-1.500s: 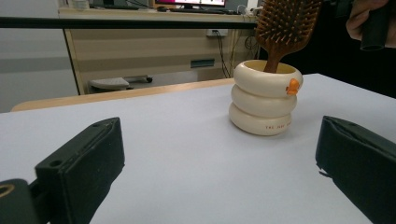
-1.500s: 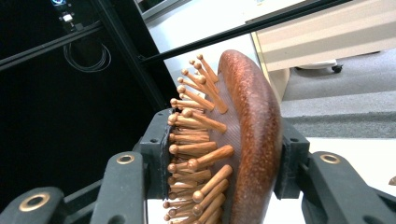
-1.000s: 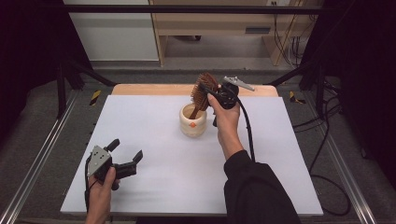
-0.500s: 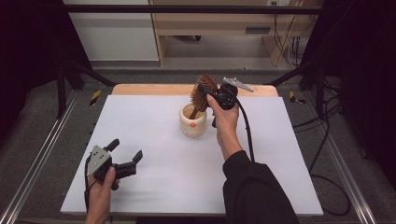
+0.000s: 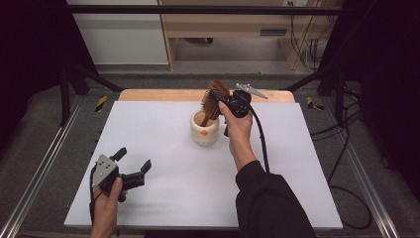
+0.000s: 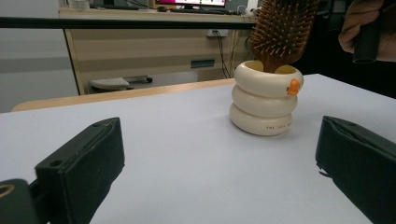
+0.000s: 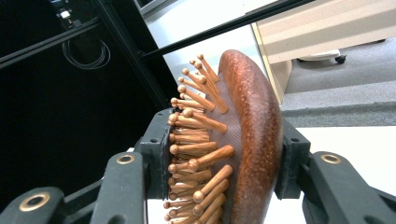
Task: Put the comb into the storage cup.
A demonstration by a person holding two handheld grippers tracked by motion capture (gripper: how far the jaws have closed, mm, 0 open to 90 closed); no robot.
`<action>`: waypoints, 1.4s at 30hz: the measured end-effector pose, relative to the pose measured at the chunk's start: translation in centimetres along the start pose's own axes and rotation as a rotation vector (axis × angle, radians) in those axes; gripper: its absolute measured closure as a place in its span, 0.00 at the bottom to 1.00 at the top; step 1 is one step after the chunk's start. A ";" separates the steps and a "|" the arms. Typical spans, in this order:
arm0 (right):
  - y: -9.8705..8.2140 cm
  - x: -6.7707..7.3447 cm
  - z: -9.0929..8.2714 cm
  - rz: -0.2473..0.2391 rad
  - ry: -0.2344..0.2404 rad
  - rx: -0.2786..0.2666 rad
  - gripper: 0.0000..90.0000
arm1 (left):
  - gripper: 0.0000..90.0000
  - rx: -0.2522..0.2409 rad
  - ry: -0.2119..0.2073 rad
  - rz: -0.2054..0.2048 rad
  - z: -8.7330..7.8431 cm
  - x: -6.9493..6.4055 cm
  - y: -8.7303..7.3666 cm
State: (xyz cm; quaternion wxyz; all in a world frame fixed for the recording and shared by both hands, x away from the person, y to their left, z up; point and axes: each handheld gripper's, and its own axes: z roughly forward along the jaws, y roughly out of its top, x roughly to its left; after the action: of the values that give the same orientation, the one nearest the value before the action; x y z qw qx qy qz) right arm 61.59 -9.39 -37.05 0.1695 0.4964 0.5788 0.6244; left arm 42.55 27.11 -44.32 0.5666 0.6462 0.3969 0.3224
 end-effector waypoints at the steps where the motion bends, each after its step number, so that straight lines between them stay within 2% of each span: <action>1: 0.0 0.0 0.0 0.002 0.000 0.000 0.56 | 0.01 0.000 0.000 0.000 0.0 0.0 0.0; 30: -0.3 0.0 0.2 0.023 0.015 -0.002 0.56 | 0.01 0.000 -0.002 0.002 0.0 0.0 0.0; 42: -0.4 -0.3 0.1 0.046 0.016 -0.004 0.56 | 0.02 -0.001 -0.004 0.000 0.1 -0.1 0.0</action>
State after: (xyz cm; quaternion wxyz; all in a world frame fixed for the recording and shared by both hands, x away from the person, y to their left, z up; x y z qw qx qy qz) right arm 61.61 -9.47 -37.59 0.1513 0.5043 0.5674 0.6331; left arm 42.55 26.99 -44.34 0.5675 0.6466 0.3957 0.3214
